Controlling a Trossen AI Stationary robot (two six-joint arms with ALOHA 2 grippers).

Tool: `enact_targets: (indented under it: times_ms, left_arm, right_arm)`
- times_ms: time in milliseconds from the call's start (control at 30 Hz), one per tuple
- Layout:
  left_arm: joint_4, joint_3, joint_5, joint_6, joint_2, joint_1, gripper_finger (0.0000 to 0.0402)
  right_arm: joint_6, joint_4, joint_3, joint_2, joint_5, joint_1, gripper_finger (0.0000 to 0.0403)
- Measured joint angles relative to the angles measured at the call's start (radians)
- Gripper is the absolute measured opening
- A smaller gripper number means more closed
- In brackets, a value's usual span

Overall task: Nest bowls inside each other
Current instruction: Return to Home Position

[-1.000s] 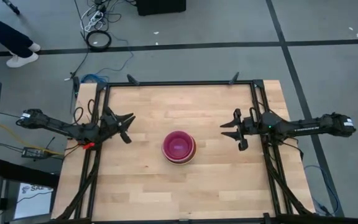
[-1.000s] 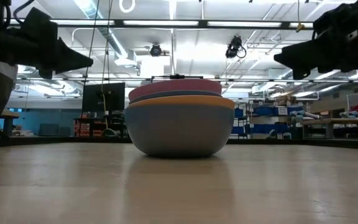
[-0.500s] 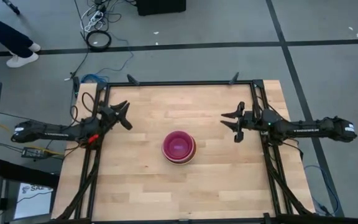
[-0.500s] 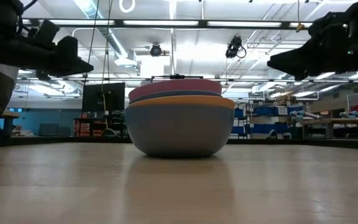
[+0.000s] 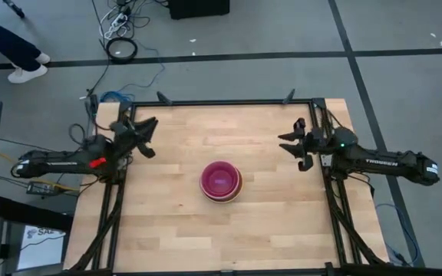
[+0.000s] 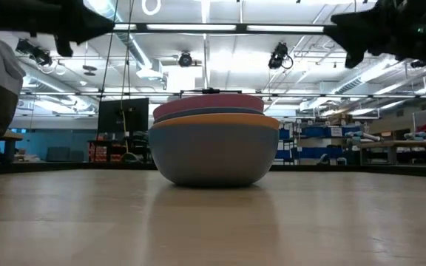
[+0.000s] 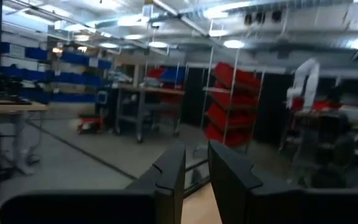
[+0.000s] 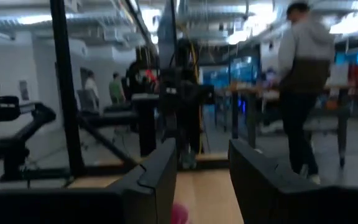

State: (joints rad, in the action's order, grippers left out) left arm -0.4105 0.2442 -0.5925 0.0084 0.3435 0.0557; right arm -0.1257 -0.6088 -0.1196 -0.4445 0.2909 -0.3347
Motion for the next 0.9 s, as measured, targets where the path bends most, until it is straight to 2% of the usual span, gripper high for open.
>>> enact_targets:
  times_ms: [133,200,467,600,700,767,900]
  left_arm:
    - [0.274,0.136,-0.093,0.005,-0.063,-0.025,0.0078]
    - [0.355,0.169,-0.113,-0.002,-0.105,-0.035,0.0078]
    - [0.463,0.177,-0.115,0.001,-0.294,-0.046,0.0078]
    - [0.522,0.176,-0.104,-0.012,-0.343,-0.046,0.0078]
    - [0.555,0.176,-0.102,-0.008,-0.341,-0.046,0.0078]
    - [0.549,0.162,-0.102,-0.008,-0.336,-0.046,0.0078]
    - [0.502,0.060,-0.102,0.001,-0.341,-0.046,0.0078]
  right_arm:
    - [0.003,0.005,-0.001,0.093,-0.005,-0.005,0.0133]
    - [-0.001,0.006,-0.001,0.148,0.015,-0.005,0.0133]
    - [-0.027,0.106,-0.002,0.367,0.082,-0.005,0.0133]
    - [-0.022,0.269,-0.002,0.442,0.097,-0.005,0.0134]
    - [-0.010,0.363,0.000,0.435,0.079,-0.005,0.0134]
    - [-0.008,0.366,0.020,0.427,0.068,-0.005,0.0133]
    - [-0.006,0.342,0.076,0.432,0.066,-0.003,0.0135]
